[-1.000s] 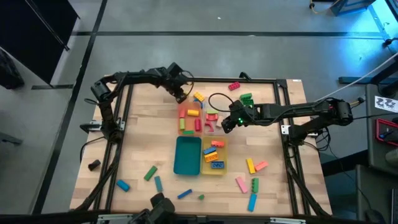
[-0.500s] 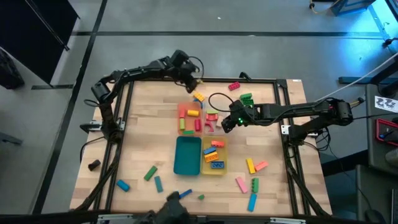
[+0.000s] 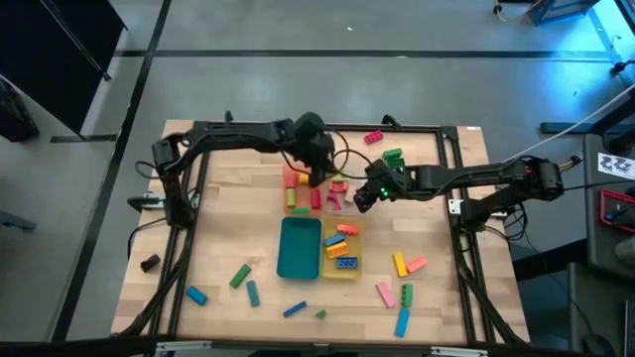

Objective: Sort blocks by size
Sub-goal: Put the yellow arch block into the transparent bin, then put the light green arch block into the transparent bin

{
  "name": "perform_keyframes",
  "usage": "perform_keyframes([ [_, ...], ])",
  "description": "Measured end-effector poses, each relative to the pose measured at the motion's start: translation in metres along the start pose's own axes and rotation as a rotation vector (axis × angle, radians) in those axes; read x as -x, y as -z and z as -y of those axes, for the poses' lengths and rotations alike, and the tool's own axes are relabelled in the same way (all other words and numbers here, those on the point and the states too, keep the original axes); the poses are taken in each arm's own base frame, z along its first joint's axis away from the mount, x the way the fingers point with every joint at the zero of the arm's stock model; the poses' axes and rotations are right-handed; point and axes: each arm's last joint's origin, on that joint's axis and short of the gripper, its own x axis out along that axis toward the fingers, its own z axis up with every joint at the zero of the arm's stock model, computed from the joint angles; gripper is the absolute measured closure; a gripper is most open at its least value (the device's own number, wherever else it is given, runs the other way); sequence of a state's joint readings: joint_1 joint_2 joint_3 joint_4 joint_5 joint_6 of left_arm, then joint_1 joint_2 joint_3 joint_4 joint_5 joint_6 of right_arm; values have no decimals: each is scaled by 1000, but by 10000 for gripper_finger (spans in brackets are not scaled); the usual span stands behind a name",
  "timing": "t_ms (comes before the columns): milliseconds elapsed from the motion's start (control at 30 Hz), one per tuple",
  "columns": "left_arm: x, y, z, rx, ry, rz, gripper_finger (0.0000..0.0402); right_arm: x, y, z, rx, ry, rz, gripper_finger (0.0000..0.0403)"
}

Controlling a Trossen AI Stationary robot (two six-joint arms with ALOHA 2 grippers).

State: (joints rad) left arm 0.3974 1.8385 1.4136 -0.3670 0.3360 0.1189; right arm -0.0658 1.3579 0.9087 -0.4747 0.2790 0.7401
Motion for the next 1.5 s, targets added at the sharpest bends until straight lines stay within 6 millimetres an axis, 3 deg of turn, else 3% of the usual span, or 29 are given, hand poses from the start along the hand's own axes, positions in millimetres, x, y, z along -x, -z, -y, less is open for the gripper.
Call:
perform_keyframes([
  [233,-9,-10,26,-144,-98,50,369,19,-3,4,6,-20,33,203],
  [500,-11,-15,33,-199,-191,83,352,40,-7,13,-6,25,116,203],
  [867,-8,-15,33,-242,-194,64,263,40,-5,15,1,57,111,203],
  [1000,15,-19,35,-265,-201,63,258,40,-1,20,24,113,73,203],
  [1200,69,-22,20,-138,-239,119,269,38,1,37,25,219,-10,203],
  [1367,102,0,8,-67,-270,129,271,35,-6,62,-15,336,-80,203],
  [1500,117,30,8,-44,-293,129,271,32,-14,80,101,383,-141,203],
])
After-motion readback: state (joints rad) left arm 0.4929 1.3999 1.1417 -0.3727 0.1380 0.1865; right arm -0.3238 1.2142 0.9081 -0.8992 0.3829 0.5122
